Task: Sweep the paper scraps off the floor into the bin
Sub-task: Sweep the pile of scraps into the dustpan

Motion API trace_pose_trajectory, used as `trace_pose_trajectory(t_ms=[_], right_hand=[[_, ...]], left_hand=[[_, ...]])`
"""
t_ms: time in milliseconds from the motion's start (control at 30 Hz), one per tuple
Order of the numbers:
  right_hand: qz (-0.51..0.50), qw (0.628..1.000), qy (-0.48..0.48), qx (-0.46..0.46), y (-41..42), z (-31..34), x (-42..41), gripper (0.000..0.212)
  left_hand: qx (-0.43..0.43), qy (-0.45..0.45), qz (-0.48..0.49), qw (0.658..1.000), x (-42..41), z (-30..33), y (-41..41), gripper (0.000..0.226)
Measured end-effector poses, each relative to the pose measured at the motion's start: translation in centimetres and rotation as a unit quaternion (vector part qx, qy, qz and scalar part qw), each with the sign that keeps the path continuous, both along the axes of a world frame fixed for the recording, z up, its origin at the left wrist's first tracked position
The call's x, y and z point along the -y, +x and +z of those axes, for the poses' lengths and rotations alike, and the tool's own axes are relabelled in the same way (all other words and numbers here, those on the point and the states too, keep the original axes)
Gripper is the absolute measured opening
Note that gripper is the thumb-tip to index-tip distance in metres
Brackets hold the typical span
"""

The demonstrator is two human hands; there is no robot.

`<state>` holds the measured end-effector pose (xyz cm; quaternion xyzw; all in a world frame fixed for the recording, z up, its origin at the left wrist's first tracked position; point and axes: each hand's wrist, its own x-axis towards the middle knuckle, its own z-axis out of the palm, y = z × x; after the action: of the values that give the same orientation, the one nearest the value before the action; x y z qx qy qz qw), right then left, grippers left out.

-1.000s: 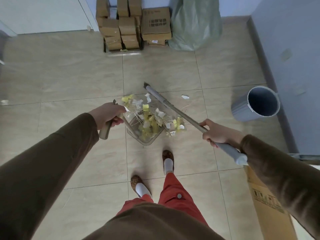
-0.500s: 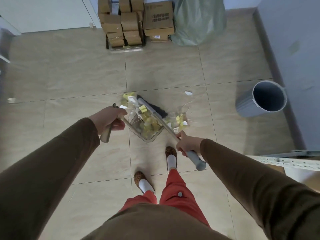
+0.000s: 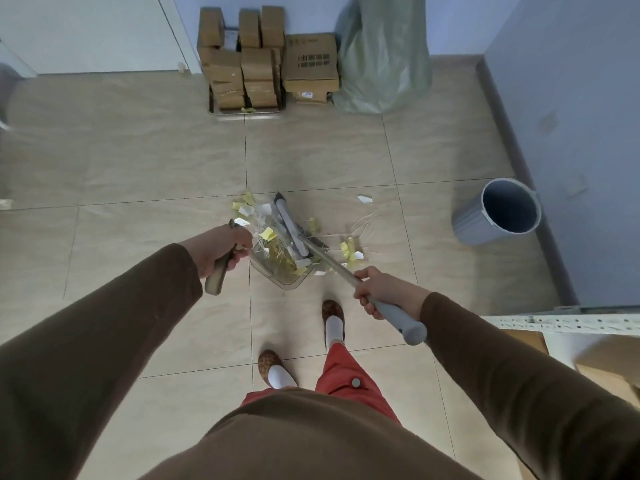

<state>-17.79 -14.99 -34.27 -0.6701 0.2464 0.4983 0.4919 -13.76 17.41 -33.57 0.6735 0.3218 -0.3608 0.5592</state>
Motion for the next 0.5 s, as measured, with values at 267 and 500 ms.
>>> trace_pose_trajectory(t_ms=[267, 500], right_hand=[[-0.026, 0.998, -0.02, 0.057, 0.0, 4.4, 2.3, 0.04], [-0.162, 0.987, 0.009, 0.003, 0.9, 6.6, 4.0, 0.009]], left_hand=[[0.078, 0.008, -0.064, 0.995, -2.3, 1.6, -2.8, 0.023], [0.135, 0.021, -0.097, 0.986, -3.6, 4.4, -2.7, 0.025]])
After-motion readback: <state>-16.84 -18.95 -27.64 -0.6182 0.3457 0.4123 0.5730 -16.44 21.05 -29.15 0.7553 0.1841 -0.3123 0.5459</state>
